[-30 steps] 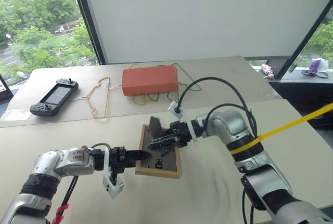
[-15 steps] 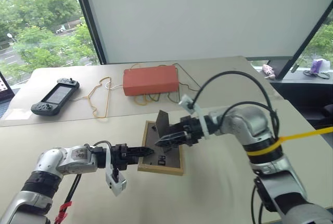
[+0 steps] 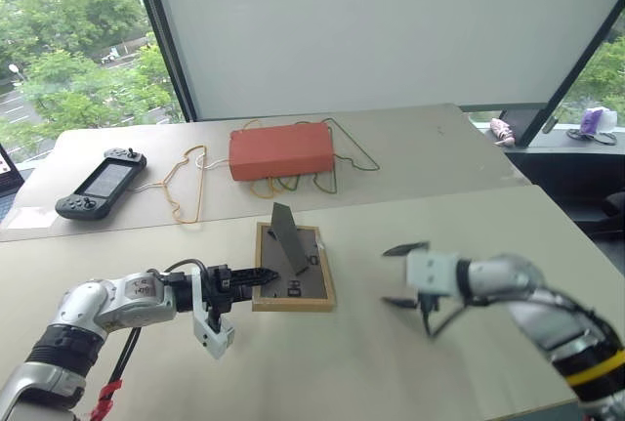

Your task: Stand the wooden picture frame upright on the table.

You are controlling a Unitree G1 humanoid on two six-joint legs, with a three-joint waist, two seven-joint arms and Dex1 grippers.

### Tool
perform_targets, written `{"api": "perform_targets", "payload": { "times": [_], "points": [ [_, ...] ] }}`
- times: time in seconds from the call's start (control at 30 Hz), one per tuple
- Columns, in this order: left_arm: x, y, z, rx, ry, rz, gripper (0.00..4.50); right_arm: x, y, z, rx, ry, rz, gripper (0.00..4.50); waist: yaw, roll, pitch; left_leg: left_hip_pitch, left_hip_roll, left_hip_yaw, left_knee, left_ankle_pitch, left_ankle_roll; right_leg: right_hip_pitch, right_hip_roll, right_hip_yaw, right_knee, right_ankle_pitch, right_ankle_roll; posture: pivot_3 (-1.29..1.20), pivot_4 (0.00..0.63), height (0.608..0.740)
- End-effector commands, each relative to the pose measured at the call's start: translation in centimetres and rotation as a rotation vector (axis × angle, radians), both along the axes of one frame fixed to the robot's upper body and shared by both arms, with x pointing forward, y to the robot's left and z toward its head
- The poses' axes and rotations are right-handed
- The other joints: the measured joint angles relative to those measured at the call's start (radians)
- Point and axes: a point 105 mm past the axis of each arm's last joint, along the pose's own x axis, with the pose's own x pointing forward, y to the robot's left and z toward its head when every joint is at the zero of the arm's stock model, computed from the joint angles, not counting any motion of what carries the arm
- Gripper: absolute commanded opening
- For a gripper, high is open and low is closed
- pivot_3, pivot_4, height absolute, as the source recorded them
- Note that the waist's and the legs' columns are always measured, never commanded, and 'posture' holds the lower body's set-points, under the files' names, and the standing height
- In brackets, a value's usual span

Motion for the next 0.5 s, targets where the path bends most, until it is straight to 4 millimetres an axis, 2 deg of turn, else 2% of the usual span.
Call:
{"api": "perform_targets", "payload": {
  "times": [0.03,0.1,0.3,0.5],
  "points": [
    [0.0,-0.5,1.6,-0.049,-0.036,-0.022,1.16,0.6,1.8,2.4,0.023,-0.291,0.054,4.43,0.003,0.000,0.000,0.001,0.000,0.000,0.000,0.000,0.001,0.001,0.000,0.000,0.000,0.000,0.000,0.00,0.150,0.740],
    [0.1,-0.7,1.7,-0.056,-0.037,-0.027,1.16,0.7,2.8,2.9,0.042,-0.359,0.084,4.43,0.005,0.000,0.000,0.003,0.000,0.000,0.000,-0.002,0.003,0.003,0.000,0.000,0.000,0.001,0.001,0.00,0.150,0.740],
    [0.3,-1.1,2.1,-0.064,-0.038,-0.036,1.16,-0.2,5.6,2.7,0.034,-0.502,0.239,4.43,0.014,0.000,0.000,0.004,0.000,0.000,0.000,0.001,-0.001,0.002,0.001,0.000,0.000,0.001,0.000,0.00,0.150,0.740],
    [0.4,-1.2,2.3,-0.070,-0.038,-0.032,1.16,-0.8,6.3,1.5,0.030,-0.481,0.298,4.43,0.015,0.000,0.000,0.003,0.000,0.001,0.000,0.001,-0.002,0.003,0.001,0.000,0.000,0.001,0.000,0.00,0.150,0.740]
  ]
}}
